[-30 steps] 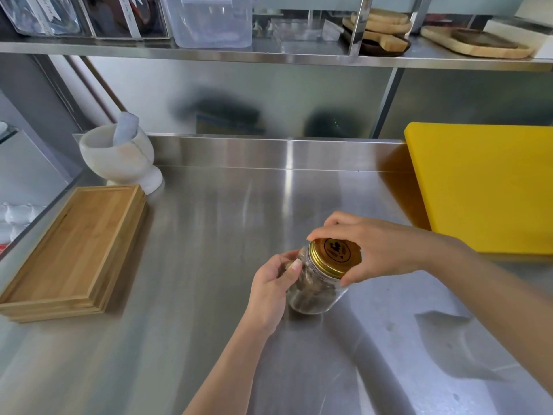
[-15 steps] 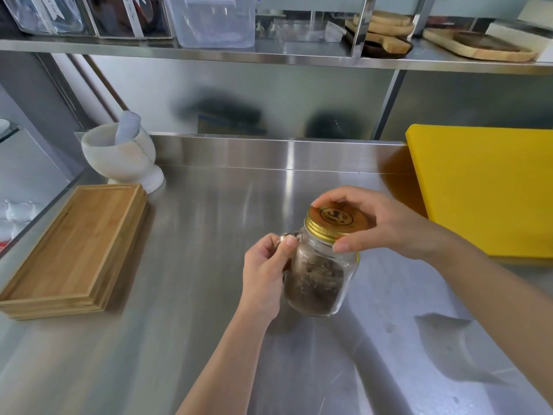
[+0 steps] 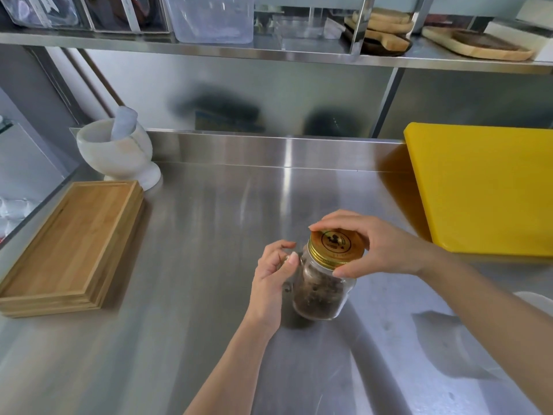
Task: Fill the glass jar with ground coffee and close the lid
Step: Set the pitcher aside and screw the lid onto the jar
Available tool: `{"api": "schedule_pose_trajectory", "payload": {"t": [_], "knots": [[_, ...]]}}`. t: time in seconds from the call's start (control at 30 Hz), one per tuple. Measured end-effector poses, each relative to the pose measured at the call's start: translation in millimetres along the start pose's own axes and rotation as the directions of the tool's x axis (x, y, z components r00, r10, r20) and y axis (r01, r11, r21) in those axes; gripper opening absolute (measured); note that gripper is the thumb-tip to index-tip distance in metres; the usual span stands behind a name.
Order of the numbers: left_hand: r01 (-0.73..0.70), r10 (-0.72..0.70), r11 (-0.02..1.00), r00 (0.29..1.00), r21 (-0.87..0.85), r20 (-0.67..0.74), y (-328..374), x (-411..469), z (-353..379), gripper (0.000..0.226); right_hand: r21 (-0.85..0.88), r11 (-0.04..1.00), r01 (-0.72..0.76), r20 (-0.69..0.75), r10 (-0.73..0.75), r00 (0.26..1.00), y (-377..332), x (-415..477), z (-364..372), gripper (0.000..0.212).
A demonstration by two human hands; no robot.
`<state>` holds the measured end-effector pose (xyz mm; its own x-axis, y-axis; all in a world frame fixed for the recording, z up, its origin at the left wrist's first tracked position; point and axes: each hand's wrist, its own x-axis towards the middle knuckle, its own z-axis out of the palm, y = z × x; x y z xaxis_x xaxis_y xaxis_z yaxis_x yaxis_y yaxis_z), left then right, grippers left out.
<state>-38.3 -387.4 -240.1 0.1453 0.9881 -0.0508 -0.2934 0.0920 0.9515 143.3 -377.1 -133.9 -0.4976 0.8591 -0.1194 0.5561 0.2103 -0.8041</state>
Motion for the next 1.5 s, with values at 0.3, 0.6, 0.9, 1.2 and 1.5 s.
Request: {"api": "schedule_pose_trajectory", "payload": {"t": [0.3,0.6,0.9,1.2,1.5], "knots": [[0.196,-0.203,0.971,0.978,-0.139,-0.043,-33.8,3.1,-1.9,0.029,-0.209,0.978,0.018,-0.052,-0.03,0.998,28.5,5.3,28.1,0.066],[0.199,-0.208,0.974,0.974,-0.109,-0.086,-40.8,2.4,-2.9,0.04,-0.177,0.984,-0.009,-0.098,-0.008,0.995,35.4,3.6,34.8,0.069],[0.217,-0.22,0.97,0.975,-0.111,-0.019,-44.4,4.2,-3.6,0.049,-0.515,0.856,-0.047,-0.04,0.031,0.999,23.4,-2.9,32.4,0.067],[0.217,-0.22,0.969,0.976,-0.118,-0.008,-44.7,4.7,-4.4,0.056,-0.741,0.66,-0.124,-0.067,0.112,0.991,4.6,8.2,30.8,0.069],[0.23,-0.232,0.971,0.972,-0.06,-0.03,-42.5,6.7,-5.8,0.052,-0.626,0.779,-0.032,0.1,0.122,0.987,5.2,13.0,4.8,0.078]]}}
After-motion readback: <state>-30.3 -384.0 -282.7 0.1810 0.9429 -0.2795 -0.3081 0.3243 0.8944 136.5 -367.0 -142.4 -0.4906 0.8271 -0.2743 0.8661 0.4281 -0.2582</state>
